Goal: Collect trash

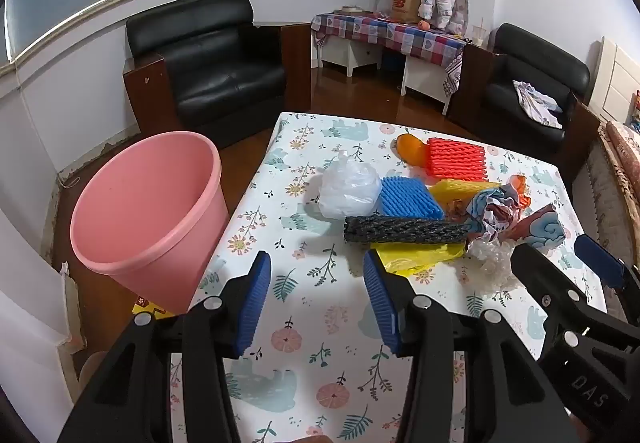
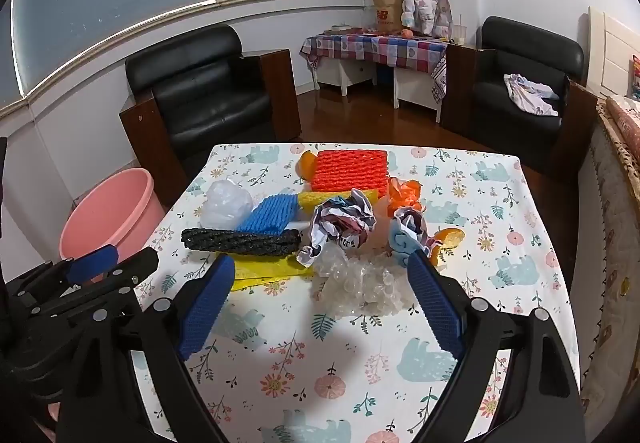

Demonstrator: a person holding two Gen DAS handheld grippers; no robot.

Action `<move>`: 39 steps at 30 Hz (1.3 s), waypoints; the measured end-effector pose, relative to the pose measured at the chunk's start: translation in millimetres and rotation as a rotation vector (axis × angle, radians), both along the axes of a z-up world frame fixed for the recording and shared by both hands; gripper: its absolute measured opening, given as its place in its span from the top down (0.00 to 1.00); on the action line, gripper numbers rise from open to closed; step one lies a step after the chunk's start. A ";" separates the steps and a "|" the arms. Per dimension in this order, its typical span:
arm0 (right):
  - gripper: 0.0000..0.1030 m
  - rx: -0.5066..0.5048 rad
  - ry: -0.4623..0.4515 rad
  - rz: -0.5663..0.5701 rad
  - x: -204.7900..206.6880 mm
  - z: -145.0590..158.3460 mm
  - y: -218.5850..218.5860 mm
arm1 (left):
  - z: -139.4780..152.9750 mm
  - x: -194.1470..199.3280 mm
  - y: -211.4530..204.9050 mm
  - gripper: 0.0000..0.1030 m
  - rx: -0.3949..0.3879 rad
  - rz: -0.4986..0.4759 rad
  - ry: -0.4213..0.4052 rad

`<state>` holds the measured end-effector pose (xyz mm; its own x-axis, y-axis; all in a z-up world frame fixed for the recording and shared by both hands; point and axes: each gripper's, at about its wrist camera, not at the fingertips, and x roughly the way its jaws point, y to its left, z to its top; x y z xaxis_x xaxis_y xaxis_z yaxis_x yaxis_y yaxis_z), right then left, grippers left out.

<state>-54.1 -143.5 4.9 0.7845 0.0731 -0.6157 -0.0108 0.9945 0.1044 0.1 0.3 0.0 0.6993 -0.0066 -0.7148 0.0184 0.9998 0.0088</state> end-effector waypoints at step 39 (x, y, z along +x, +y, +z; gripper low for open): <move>0.14 0.000 0.019 -0.009 -0.4 -5.6 -1.9 | -3.5 0.5 2.2 0.53 0.000 0.002 0.009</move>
<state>-54.5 -145.3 -0.7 0.7736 0.0662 -0.6303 0.0000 0.9945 0.1045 0.6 2.5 -3.5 0.6929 -0.0051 -0.7210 0.0162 0.9998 0.0085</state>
